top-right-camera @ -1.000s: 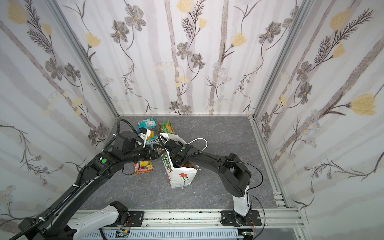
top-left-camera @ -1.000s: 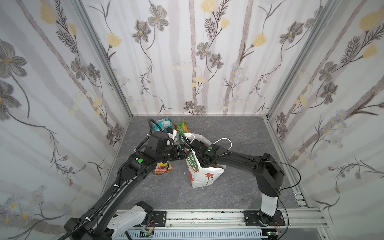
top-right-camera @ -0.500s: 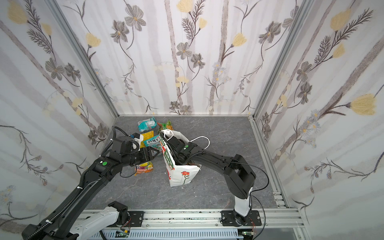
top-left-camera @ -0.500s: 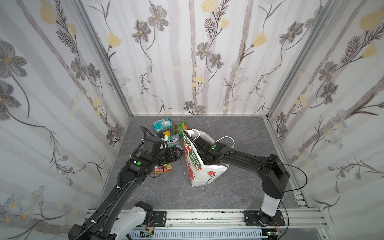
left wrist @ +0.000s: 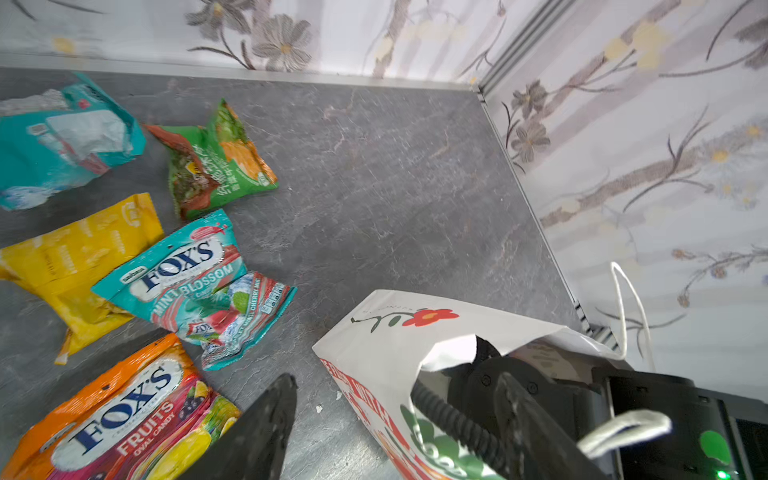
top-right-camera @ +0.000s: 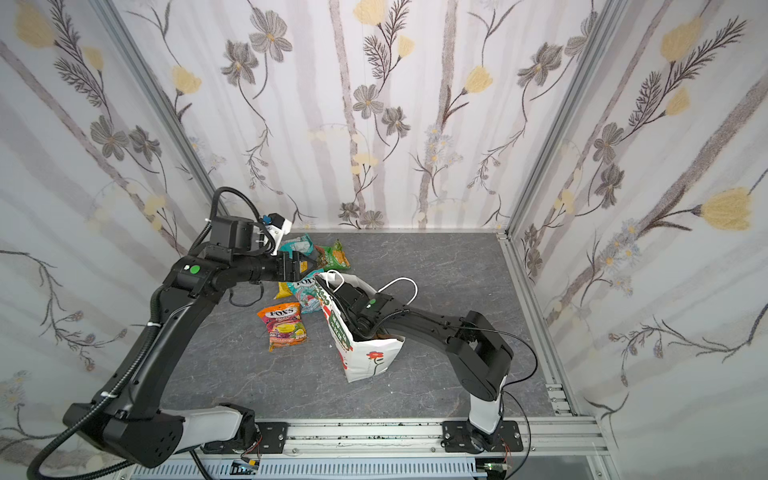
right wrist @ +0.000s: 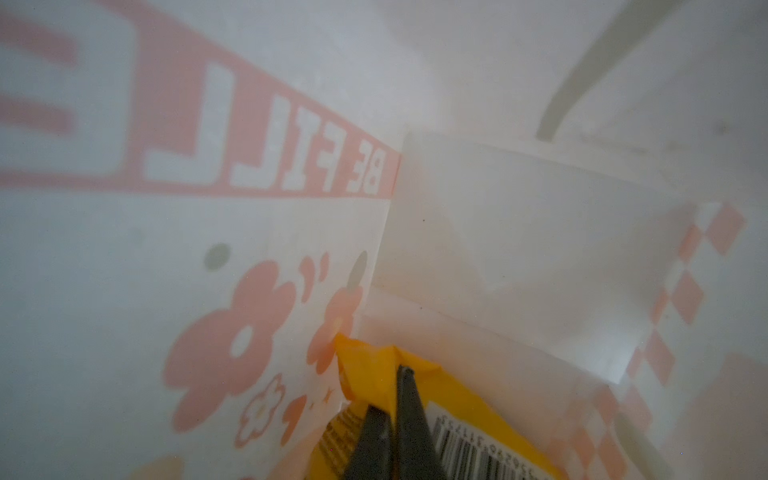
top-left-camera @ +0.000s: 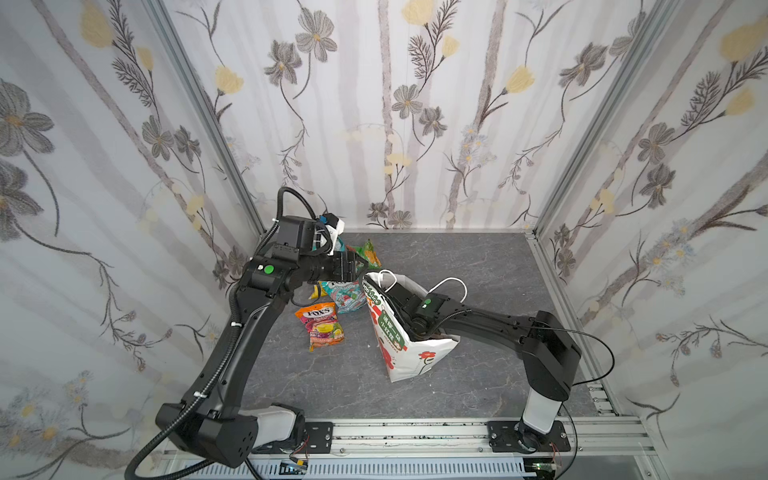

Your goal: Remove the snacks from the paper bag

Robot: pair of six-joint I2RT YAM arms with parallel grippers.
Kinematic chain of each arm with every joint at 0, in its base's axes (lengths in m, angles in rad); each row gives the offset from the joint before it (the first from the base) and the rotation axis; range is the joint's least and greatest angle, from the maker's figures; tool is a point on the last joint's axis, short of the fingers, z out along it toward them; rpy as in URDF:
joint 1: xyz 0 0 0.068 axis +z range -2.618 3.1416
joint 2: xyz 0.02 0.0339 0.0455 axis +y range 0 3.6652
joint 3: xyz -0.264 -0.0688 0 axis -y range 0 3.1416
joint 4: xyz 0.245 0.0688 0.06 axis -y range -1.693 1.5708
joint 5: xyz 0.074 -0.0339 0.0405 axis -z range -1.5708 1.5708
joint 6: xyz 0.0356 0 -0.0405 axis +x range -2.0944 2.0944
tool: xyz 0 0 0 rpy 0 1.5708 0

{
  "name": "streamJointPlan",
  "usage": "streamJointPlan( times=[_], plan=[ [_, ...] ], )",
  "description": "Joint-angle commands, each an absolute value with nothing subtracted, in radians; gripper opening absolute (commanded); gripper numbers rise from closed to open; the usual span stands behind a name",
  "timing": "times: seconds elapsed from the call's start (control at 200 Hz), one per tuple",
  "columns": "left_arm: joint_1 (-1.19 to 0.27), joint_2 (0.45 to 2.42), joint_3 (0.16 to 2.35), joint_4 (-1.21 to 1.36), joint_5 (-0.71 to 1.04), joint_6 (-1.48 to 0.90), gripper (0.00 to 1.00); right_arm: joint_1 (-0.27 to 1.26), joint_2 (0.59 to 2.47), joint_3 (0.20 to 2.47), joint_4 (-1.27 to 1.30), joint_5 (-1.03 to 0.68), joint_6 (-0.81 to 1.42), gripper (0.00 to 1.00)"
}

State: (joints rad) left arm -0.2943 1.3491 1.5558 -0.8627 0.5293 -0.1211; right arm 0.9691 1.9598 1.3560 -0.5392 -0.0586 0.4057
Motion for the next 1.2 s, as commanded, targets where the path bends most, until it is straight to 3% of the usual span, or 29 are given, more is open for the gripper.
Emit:
streamJointPlan(
  times=[0.0,0.13,0.48,0.645,1.199],
  plan=[
    [-0.292,1.41,1.591,-0.987,0.648,0.015,0.73,0.973,1.935,1.352,-0.497,-0.022,0.368,0.0],
    [-0.293,1.465,1.578,-0.985,0.717,0.024,0.68,0.974,1.93,1.352,-0.497,-0.027,0.349,0.0],
    [-0.25,1.462,1.462,-0.899,0.672,-0.052,0.58,0.971,1.903,1.344,-0.48,-0.012,0.331,0.0],
    [-0.19,1.435,1.354,-0.805,0.712,-0.114,0.58,0.968,1.871,1.328,-0.455,-0.027,0.322,0.0],
    [-0.176,1.32,1.2,-0.598,0.768,-0.29,0.72,0.951,1.799,1.364,-0.41,-0.048,0.35,0.0]
  ],
)
